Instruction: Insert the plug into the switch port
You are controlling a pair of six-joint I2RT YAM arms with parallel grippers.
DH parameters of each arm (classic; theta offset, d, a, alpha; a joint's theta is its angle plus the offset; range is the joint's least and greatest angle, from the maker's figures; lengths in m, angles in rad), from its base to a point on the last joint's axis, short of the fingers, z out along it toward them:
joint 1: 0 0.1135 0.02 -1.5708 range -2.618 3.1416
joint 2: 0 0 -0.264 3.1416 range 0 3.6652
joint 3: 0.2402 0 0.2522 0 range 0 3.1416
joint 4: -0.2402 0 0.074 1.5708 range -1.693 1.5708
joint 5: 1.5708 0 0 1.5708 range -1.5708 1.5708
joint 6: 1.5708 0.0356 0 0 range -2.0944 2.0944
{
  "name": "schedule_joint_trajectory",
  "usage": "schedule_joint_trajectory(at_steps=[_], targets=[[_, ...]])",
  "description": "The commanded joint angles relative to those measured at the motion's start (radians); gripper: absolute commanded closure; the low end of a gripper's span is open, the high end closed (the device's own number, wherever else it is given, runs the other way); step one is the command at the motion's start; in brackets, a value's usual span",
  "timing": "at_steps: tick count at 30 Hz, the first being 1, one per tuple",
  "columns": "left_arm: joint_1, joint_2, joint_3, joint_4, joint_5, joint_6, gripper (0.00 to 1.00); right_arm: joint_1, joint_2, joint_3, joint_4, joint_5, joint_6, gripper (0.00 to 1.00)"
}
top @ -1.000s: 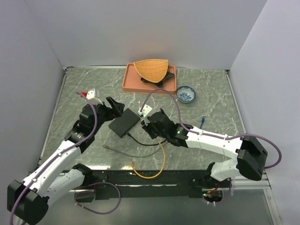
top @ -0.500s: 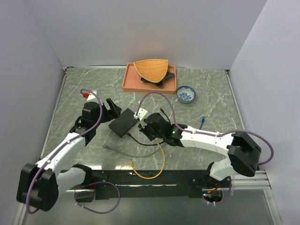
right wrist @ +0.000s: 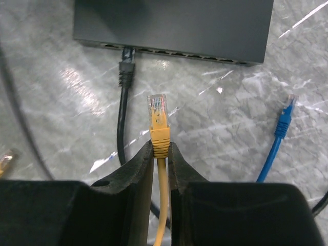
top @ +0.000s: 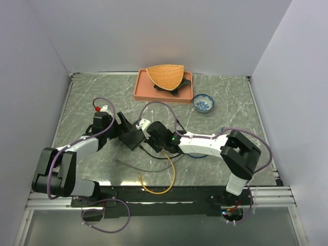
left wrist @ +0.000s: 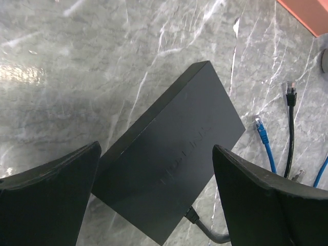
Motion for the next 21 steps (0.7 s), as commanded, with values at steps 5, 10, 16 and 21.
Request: schedule_joint_trajectory(at_steps=[5,10,16,21], targets=[[0.007,0.074,0.004,0.108,0.071,-0.021,0.04,-0.014,0.126,0.126,-0.064,0.005,0.023,1.00],[0.007,0.082,0.003,0.124,0.094,-0.019,0.04,-0.013,0.164,0.154,-0.100,-0.002,0.035,1.00],[0.007,0.074,-0.002,0.133,0.112,-0.012,0.04,-0.011,0.187,0.151,-0.106,-0.025,0.077,1.00],[0.007,0.082,-0.013,0.158,0.132,-0.015,0.02,-0.011,0.184,0.126,-0.069,-0.042,0.098,1.00]])
